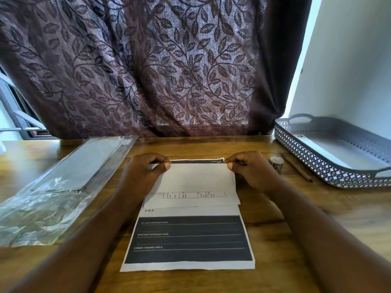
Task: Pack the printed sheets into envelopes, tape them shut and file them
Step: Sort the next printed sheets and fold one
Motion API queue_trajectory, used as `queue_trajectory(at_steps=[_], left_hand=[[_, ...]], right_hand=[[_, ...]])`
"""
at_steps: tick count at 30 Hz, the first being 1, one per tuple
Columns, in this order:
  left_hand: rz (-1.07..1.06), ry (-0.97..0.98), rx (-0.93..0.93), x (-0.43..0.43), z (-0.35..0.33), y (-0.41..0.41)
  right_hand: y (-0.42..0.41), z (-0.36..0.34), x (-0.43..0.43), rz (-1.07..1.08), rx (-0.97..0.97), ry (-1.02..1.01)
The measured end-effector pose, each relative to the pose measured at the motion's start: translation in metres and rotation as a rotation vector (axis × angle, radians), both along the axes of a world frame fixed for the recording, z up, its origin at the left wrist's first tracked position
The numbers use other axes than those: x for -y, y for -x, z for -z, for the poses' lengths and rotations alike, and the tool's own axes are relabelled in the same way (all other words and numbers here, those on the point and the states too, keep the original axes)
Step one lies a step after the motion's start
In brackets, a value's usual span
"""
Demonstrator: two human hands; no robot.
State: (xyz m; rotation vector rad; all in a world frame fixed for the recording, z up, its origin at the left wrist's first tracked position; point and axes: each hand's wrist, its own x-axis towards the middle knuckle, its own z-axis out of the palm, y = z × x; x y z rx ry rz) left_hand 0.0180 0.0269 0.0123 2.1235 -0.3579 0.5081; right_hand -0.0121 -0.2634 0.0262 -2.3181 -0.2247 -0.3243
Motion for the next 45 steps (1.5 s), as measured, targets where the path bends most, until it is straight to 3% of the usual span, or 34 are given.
queue_trajectory(at_steps=[4,7,13,24,36,45], left_hand=[[-0.051,-0.082,0.015,-0.001,-0.001,0.004],[-0.089,-0.297,0.205,0.000,-0.007,0.011],[0.100,-0.475,0.342,0.029,-0.009,0.030],[0.008,-0.461,0.335,0.014,-0.012,0.021],[-0.099,-0.366,0.329,-0.005,-0.014,0.013],[-0.097,0.028,0.075,-0.005,-0.010,0.009]], right_hand=[[0.002,0.000,-0.009,0.048,0.098,-0.097],[0.007,-0.004,-0.026,0.050,0.222,-0.070],[0.019,0.005,-0.063,-0.082,0.396,0.009],[0.007,0.006,-0.045,-0.070,0.436,-0.017],[-0.006,0.009,-0.007,0.108,0.314,-0.154],[-0.006,0.009,0.000,0.132,0.292,-0.158]])
